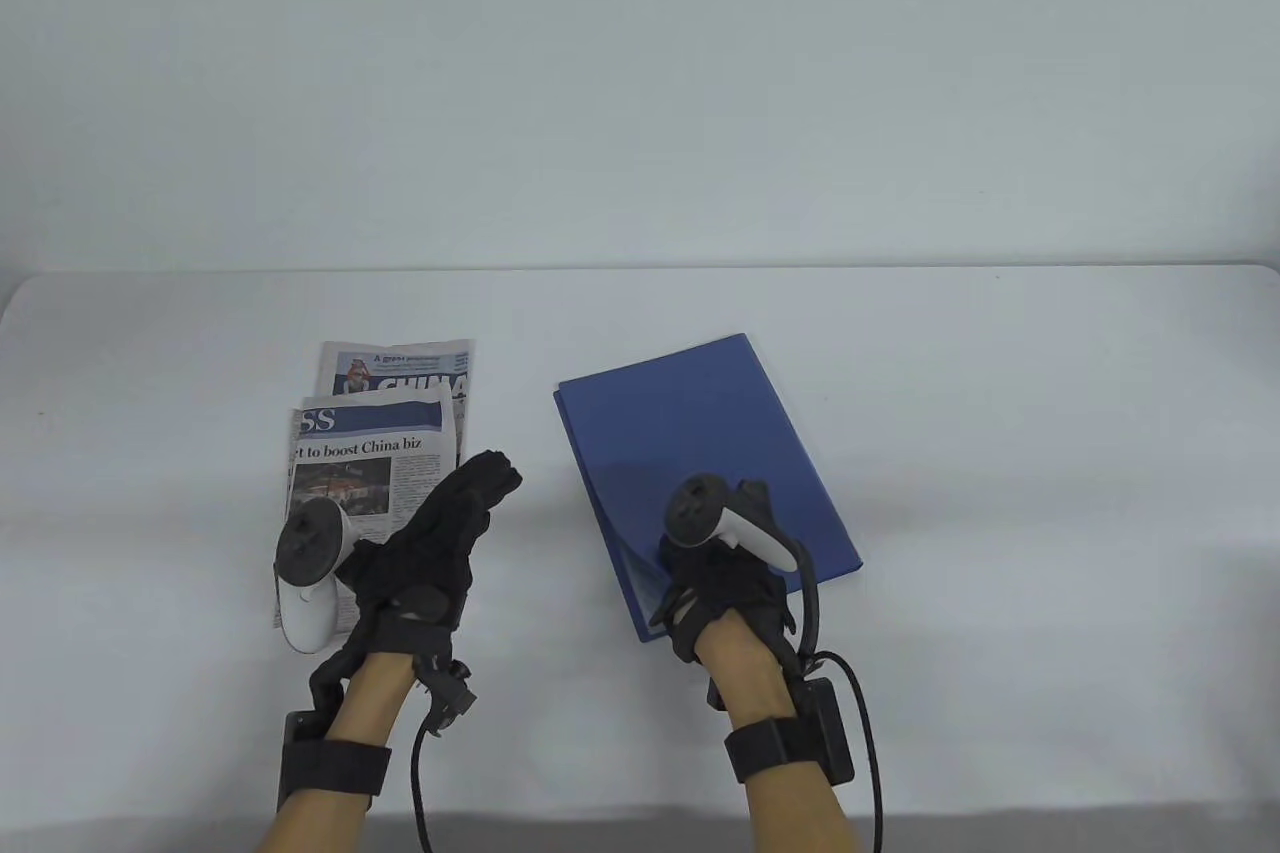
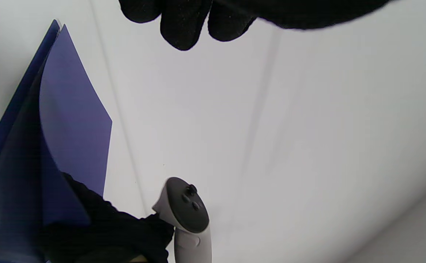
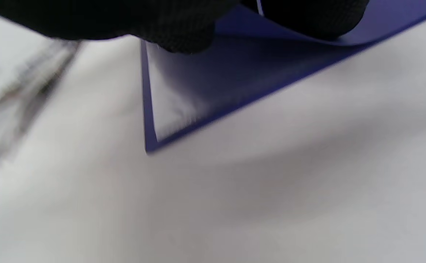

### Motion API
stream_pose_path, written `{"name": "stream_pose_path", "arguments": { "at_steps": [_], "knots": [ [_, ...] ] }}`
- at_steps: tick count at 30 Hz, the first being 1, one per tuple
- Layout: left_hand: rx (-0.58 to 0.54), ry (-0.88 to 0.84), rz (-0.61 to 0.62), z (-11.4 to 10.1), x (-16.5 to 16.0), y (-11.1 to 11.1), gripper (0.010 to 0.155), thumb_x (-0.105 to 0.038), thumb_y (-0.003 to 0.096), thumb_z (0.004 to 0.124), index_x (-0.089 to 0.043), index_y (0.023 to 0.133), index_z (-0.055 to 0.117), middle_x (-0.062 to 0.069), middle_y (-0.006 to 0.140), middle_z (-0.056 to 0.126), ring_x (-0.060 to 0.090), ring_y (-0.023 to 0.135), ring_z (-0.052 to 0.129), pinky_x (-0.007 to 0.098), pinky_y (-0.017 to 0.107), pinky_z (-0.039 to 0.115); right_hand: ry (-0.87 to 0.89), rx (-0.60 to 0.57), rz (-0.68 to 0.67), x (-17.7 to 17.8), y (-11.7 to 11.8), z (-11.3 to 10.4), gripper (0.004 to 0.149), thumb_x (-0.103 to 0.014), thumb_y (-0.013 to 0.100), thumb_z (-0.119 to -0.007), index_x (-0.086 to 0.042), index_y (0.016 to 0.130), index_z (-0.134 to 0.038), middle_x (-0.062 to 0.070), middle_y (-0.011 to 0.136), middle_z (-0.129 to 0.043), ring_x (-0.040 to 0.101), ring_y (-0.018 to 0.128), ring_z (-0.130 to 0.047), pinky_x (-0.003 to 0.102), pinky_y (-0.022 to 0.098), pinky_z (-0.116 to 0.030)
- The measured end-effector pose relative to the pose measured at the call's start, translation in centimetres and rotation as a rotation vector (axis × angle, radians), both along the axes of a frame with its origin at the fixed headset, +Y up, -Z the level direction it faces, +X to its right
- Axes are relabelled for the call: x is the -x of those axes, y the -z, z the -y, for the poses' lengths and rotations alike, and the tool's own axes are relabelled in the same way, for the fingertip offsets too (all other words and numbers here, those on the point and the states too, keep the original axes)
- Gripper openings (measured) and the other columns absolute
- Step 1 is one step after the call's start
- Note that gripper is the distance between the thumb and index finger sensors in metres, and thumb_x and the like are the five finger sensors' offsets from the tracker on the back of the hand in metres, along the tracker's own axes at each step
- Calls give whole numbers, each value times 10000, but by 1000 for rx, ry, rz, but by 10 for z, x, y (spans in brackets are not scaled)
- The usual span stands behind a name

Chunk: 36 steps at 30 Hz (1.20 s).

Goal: Insert newspapers into folder

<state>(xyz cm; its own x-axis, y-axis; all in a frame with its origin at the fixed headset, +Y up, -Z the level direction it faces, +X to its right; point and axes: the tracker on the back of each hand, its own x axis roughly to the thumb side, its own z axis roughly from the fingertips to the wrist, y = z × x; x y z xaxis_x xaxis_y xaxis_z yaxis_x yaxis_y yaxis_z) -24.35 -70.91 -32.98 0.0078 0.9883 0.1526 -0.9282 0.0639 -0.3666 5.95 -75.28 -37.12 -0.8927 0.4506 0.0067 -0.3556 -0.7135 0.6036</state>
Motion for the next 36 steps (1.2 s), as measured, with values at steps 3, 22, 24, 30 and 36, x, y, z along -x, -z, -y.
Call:
{"name": "stream_pose_path", "arguments": {
  "at_steps": [3,22,24,30,36],
  "knots": [
    [25,22,10,4,-1,1,662,-554,619,526,-275,1208,405,90,1246,484,424,1183,338,680,858,306,170,-58,-14,-9,2,-10,558,-195,579,-757,-67,1077,-540,233,1063,-553,517,887,-625,589,588,-646],
    [33,47,-16,6,1,1,668,-555,619,520,-250,1202,407,92,1232,510,419,1173,382,676,859,319,973,-530,617,-118,-29,-57,608,-394,635,-669,2,1066,-505,254,1002,-634,497,827,-710,599,572,-632],
    [32,50,-17,7,1,1,667,-555,618,520,-252,1201,407,92,1233,508,421,1173,382,675,860,320,976,-613,788,-137,-40,-52,636,-399,637,-659,16,1072,-453,259,1011,-594,503,836,-687,603,577,-619],
    [44,63,-15,9,0,1,667,-555,618,520,-253,1201,405,93,1231,509,419,1172,381,674,859,319,729,-542,1228,-184,-65,-12,900,-409,637,-643,69,993,31,326,1009,-99,601,907,-249,698,623,-344],
    [54,100,6,12,-6,2,667,-554,619,520,-250,1201,402,99,1230,509,417,1172,382,674,858,320,367,-726,975,-161,-43,-56,854,-394,641,-617,33,1020,18,327,1000,2,626,878,-14,749,593,-199]
  ]
}}
